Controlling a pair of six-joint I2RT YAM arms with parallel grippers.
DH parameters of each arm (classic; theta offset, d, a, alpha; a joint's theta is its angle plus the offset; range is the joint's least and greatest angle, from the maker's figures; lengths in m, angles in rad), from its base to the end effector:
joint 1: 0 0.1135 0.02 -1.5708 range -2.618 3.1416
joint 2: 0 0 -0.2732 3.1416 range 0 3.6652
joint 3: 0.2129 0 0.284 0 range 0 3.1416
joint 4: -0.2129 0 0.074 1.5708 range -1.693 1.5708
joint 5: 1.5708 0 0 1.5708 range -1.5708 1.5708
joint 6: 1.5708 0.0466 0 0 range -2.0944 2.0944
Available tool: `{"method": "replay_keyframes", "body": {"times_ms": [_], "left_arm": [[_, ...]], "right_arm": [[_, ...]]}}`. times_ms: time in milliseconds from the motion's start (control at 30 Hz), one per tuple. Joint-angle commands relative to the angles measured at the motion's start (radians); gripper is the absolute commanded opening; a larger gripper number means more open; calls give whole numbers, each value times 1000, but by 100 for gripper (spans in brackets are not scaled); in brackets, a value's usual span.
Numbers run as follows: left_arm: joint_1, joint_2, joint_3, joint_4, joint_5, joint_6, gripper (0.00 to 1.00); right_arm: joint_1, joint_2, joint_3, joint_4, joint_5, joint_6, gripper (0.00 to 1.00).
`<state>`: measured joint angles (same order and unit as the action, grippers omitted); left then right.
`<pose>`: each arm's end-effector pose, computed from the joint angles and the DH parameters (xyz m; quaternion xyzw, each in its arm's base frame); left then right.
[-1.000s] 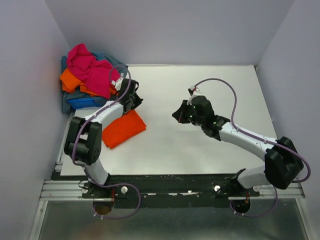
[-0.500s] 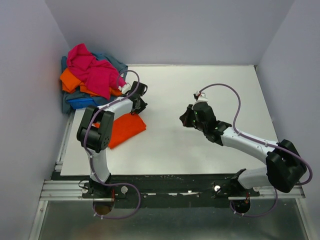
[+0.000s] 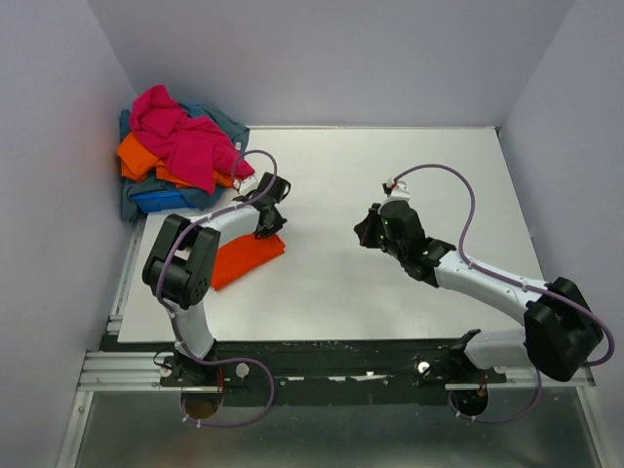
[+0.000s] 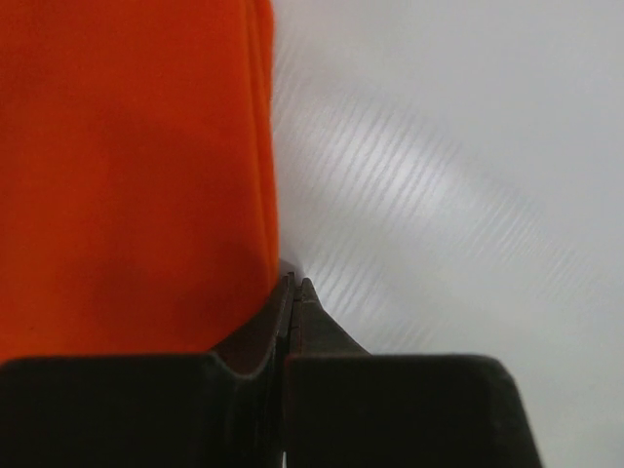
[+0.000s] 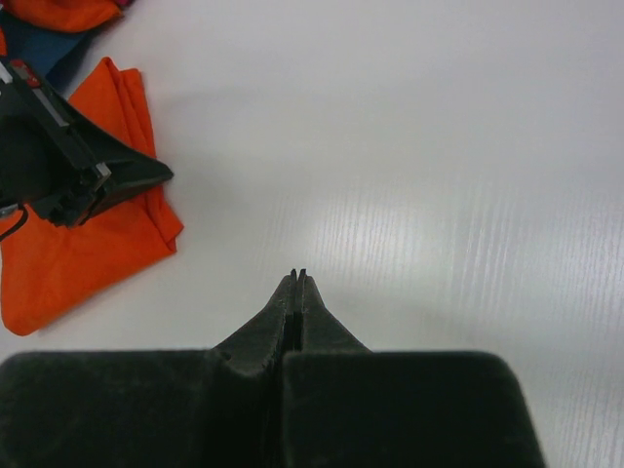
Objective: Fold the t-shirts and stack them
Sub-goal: Put the neatly folded tshirt into the corner of the board with the left arm
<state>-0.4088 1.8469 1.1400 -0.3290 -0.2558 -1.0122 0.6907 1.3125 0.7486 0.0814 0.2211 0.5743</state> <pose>0.3765 -0.1503 0.1392 -0.3164 0.9034 -0.0777 0.2789 0.2553 0.1977 0.2246 0.0076 0.8522 0.2280 0.4708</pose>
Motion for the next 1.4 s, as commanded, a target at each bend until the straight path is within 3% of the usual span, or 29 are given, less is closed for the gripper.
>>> {"method": "replay_keyframes", "body": {"times_ms": [0, 233, 900, 1100, 1367], "left_arm": [[-5, -83, -91, -122, -65, 67, 0], [14, -172, -184, -176, -114, 100, 0], [223, -456, -448, -170, -68, 191, 0], [219, -446, -424, -87, 65, 268, 1], [153, -379, -330, -68, 55, 293, 9]], "right_arm": [[-2, -19, -9, 23, 40, -1, 1], [-3, -21, -17, 27, 34, 1, 1], [-3, -19, -20, 35, 30, 1, 1], [-3, -19, -23, 37, 40, -1, 1], [-3, -15, -22, 40, 52, -11, 1]]}}
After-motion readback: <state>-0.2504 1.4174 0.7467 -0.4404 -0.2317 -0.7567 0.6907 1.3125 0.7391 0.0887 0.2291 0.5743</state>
